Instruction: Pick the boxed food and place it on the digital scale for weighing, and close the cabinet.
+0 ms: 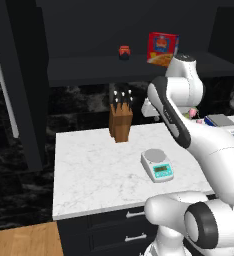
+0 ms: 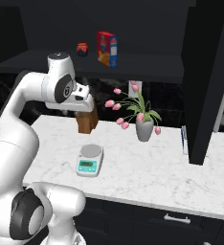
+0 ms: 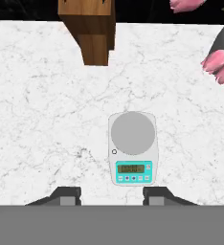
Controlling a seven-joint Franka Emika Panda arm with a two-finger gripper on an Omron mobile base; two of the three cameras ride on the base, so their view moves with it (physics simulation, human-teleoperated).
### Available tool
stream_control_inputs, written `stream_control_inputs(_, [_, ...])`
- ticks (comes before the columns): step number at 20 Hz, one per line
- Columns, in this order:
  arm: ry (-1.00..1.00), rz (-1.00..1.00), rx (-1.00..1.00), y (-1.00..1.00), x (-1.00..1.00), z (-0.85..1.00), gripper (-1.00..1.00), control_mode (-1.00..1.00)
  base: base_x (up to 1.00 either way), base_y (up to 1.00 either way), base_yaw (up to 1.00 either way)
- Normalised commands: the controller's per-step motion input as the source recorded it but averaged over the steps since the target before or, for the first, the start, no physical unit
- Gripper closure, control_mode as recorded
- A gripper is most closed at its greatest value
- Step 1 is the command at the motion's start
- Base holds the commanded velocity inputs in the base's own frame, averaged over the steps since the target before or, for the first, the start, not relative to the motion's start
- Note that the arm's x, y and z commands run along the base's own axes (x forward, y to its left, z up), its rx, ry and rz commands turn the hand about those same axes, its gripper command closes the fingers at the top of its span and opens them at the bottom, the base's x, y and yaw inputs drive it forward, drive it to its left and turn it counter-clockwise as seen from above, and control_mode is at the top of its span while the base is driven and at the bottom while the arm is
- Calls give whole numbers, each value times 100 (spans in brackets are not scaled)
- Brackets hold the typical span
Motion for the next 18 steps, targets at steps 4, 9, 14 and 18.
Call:
stream_control_inputs(4, [1, 0, 0, 0, -26, 0, -100, -100, 0, 0, 0])
stream_control_inputs(9, [-6, 0, -1, 0, -51, 4, -100, -100, 0, 0, 0])
stream_control_inputs(14, [-19, 9, 0, -6, -24, 39, -100, -100, 0, 0, 0])
stream_control_inputs(18, [-23, 12, 3, -19, -18, 34, -100, -100, 0, 0, 0])
